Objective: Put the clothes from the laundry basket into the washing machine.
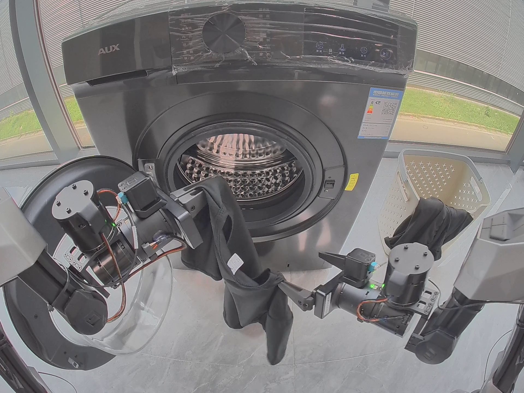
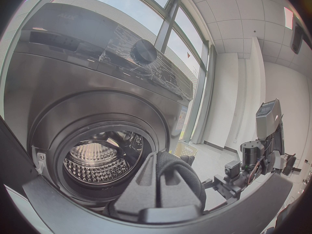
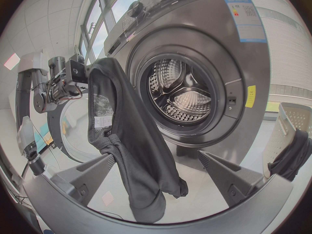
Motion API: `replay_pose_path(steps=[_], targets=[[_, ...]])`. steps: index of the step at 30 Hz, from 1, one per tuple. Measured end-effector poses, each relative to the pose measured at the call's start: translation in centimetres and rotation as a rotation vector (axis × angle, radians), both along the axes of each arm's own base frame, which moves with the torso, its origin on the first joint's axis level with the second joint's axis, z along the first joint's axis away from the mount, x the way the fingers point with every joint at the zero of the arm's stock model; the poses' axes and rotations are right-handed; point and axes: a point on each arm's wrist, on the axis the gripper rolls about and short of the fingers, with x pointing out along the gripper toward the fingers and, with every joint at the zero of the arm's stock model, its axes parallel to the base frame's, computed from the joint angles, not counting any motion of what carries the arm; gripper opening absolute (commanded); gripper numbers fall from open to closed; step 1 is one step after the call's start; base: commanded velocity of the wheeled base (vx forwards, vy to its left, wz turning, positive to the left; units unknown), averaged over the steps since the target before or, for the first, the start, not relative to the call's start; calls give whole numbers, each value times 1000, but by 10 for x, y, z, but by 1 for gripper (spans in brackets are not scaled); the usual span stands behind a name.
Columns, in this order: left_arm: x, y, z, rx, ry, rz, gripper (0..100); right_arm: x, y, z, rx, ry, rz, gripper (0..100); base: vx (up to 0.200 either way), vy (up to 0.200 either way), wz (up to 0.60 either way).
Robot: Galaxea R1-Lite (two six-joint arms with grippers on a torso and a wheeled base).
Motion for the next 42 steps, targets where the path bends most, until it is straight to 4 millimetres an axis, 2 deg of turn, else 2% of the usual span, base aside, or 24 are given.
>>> replay_pose_path(steps=[22, 34, 35, 42], targets=[[-7, -10, 2, -6, -3, -43, 0, 78, 72, -53, 18, -3, 73, 100, 0, 0, 0], [-13, -11, 10, -23, -24, -57, 0, 110, 92, -72, 34, -22, 60, 100, 0, 0, 0], [-13, -11, 11, -29, -23, -59, 0, 111, 93, -74, 35, -23, 58, 0, 0, 0, 0], [-13, -10, 14, -43, -22, -57, 0, 110, 96, -82, 42, -31, 61, 0, 0, 0, 0]])
